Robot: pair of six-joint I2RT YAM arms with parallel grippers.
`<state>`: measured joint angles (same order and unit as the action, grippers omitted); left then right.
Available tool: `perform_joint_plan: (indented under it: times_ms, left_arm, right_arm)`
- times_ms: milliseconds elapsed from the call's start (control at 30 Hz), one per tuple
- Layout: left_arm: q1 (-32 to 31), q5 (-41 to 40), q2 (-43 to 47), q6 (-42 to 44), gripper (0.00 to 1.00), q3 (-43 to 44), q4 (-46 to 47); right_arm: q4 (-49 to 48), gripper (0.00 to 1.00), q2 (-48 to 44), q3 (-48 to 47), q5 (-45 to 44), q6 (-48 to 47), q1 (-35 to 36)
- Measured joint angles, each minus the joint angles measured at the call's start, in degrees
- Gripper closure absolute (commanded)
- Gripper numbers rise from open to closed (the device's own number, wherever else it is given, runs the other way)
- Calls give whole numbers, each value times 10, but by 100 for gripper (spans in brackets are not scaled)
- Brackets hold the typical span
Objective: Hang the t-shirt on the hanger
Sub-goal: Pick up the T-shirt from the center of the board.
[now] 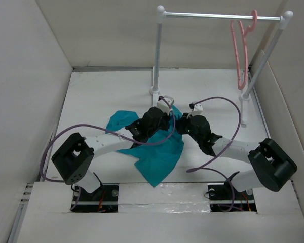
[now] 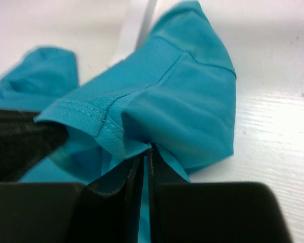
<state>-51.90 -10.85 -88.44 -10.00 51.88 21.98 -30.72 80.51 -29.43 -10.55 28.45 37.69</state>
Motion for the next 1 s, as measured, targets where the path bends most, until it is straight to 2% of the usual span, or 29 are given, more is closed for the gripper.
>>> perform_joint_plan:
  times_ms: [33,200,300,533,700,833,933,967,1000]
  left_arm:
    - [0,-3,7,-2,100,0,0]
    - [0,-32,52,-18,100,-1,-22]
    - [0,-51,94,-30,100,-4,-35]
    - [-20,-97,193,-46,100,-12,-40]
    - [-27,-103,194,-57,100,-17,-25]
    - [-27,-91,148,-66,100,-24,-1]
    - [-27,-80,103,-72,100,-24,9]
    - [-27,-77,93,-73,100,-24,11]
    - [-27,-75,85,-75,100,-24,13]
  right_arm:
    - [1,100,-3,-7,-4,-5,3]
    - [32,100,-52,-34,-32,-27,22]
    - [75,100,-112,-64,-53,-46,29]
    - [175,100,-183,-146,-105,-62,28]
    - [221,100,-183,-150,-125,-49,24]
    - [252,100,-158,-131,-124,-29,-6]
    - [286,87,-146,-131,-127,-19,-17]
    - [294,72,-146,-131,-127,-18,-18]
    - [304,62,-148,-131,-127,-17,-19]
